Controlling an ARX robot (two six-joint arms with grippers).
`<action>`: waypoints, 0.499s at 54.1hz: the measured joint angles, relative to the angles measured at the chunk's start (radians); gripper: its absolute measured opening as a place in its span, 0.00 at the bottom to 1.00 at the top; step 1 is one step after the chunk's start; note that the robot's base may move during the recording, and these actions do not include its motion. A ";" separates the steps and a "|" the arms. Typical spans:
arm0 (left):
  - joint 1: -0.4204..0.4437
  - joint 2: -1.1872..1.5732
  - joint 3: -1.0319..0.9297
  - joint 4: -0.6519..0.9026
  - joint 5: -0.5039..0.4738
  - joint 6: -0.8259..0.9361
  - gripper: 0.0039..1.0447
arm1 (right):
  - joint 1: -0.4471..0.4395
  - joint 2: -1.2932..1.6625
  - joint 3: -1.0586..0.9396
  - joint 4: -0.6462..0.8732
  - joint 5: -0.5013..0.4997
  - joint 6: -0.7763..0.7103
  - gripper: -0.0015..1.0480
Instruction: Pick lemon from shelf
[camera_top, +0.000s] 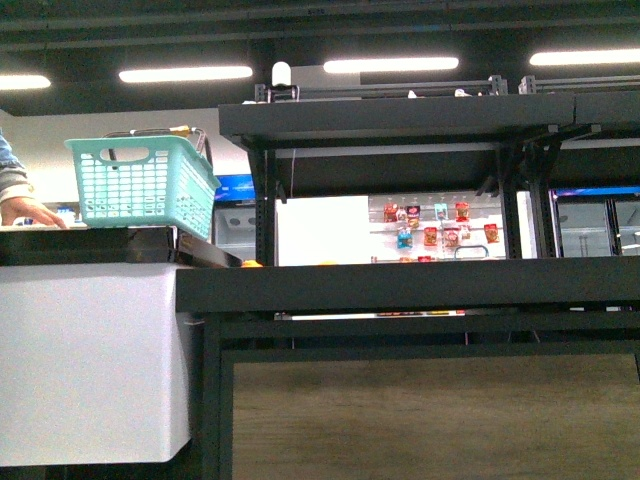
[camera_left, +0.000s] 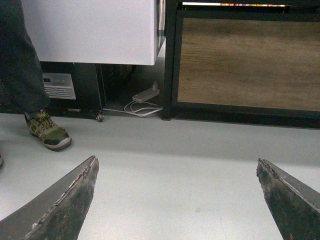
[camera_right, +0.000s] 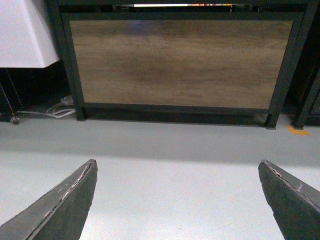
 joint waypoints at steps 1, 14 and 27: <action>0.000 0.000 0.000 0.000 0.000 0.000 0.93 | 0.000 0.000 0.000 0.000 0.000 0.000 0.93; 0.000 0.000 0.000 0.000 0.000 0.000 0.93 | 0.000 0.000 0.000 0.000 0.000 0.000 0.93; 0.000 0.000 0.000 0.000 0.000 0.000 0.93 | 0.000 0.000 0.000 0.000 0.000 0.000 0.93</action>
